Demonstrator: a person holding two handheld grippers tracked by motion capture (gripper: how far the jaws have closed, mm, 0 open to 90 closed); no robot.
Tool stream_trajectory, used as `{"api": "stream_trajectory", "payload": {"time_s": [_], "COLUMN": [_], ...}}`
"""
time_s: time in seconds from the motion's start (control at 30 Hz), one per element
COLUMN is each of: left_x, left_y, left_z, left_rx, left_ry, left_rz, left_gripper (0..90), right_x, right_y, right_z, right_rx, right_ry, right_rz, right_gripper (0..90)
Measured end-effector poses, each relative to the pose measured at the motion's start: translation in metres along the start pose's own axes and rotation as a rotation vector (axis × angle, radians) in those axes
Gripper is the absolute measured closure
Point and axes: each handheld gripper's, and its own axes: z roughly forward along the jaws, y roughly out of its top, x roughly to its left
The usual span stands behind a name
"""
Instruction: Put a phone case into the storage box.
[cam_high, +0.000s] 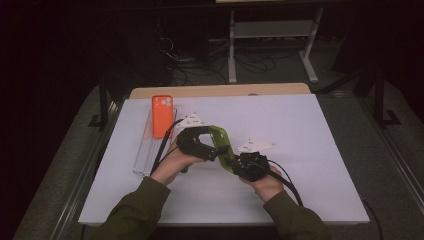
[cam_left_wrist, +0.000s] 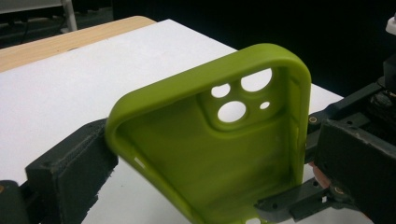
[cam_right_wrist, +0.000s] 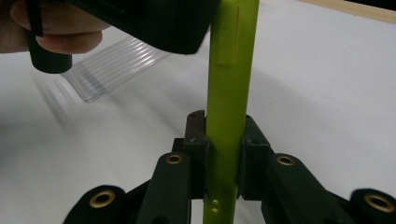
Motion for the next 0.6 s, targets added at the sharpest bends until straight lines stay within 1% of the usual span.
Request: {"api": "stream_trajectory", "payload": {"time_s": [0.1, 0.17, 0.27, 0.33, 0.43, 0.5, 0.57, 0.6], "left_x": [-0.0007, -0.0009, -0.0004, 0.0001, 0.0002, -0.0004, -0.0008, -0.0007], "left_y": [-0.0004, -0.0006, -0.0008, -0.0008, -0.0008, -0.0012, -0.0015, -0.0014], "left_z": [0.0013, 0.0017, 0.0022, 0.0020, 0.0022, 0.0030, 0.0039, 0.0040], "left_rx": [-0.004, -0.013, -0.022, -0.019, -0.025, -0.033, -0.034, -0.029], "left_ry": [0.003, 0.002, 0.000, 0.002, -0.002, -0.001, 0.000, 0.001], "left_rz": [-0.002, -0.015, -0.030, -0.036, -0.060, -0.079, -0.086, -0.088], "left_gripper": [0.0, 0.0, 0.0, 0.0, 0.0, 0.0, 0.0, 0.0], "right_x": [0.0010, 0.0030, 0.0043, 0.0047, 0.0052, 0.0057, 0.0073, 0.0071], "right_y": [0.0001, -0.0002, -0.0004, -0.0005, -0.0011, -0.0015, -0.0021, -0.0027], "right_z": [0.0010, 0.0015, 0.0029, 0.0035, 0.0049, 0.0062, 0.0075, 0.0086], "right_rx": [0.000, 0.009, 0.007, 0.010, 0.015, 0.015, 0.024, 0.024], "right_ry": [-0.001, 0.004, 0.003, 0.003, 0.002, -0.003, -0.004, -0.007], "right_rz": [-0.002, 0.012, 0.011, 0.011, 0.011, 0.002, 0.005, -0.004], "right_gripper": [75.8, 75.8, 75.8, 75.8, 75.8, 75.8, 75.8, 75.8]}}
